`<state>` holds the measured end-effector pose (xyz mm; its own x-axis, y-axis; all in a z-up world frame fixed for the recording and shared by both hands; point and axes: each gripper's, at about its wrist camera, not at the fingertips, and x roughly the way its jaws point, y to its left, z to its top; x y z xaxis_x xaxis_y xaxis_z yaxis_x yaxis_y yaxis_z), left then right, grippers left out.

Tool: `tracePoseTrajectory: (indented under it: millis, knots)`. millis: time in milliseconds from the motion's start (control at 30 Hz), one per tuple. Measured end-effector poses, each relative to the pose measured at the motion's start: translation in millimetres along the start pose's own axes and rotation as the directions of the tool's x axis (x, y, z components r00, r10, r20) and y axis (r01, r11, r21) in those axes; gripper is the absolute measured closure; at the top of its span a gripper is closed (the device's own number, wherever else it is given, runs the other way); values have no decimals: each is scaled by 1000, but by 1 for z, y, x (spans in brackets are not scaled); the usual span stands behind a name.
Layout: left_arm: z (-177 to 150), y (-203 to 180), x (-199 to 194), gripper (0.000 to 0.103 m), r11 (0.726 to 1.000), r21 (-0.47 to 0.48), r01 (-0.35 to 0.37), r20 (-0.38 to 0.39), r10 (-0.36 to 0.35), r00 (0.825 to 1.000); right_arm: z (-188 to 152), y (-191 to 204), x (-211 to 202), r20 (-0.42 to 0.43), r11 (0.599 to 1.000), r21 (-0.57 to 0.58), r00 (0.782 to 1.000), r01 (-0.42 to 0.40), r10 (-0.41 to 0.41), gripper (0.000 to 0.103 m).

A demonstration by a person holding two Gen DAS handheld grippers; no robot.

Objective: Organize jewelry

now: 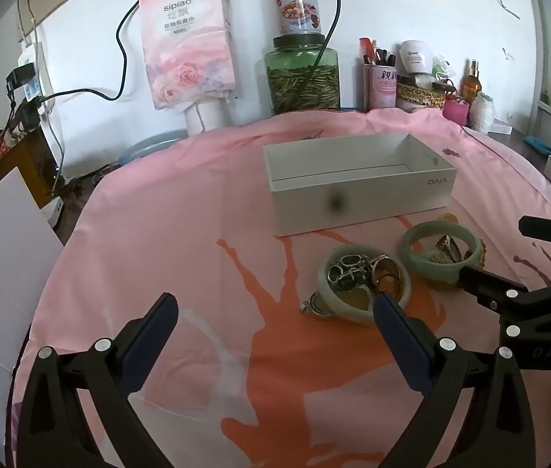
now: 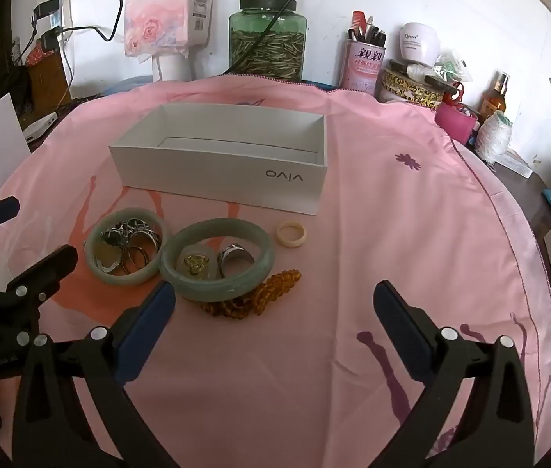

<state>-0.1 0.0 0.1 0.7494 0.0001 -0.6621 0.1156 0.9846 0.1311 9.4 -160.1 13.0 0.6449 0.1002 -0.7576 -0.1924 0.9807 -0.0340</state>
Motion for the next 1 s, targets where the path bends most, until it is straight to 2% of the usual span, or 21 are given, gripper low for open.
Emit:
tracePoseTrajectory:
  millis: [1000]
  knots:
    - [0, 0, 1, 5, 1000, 0, 3, -11, -3, 1000, 0, 1, 1, -2, 1000, -5, 1000, 2, -2, 6]
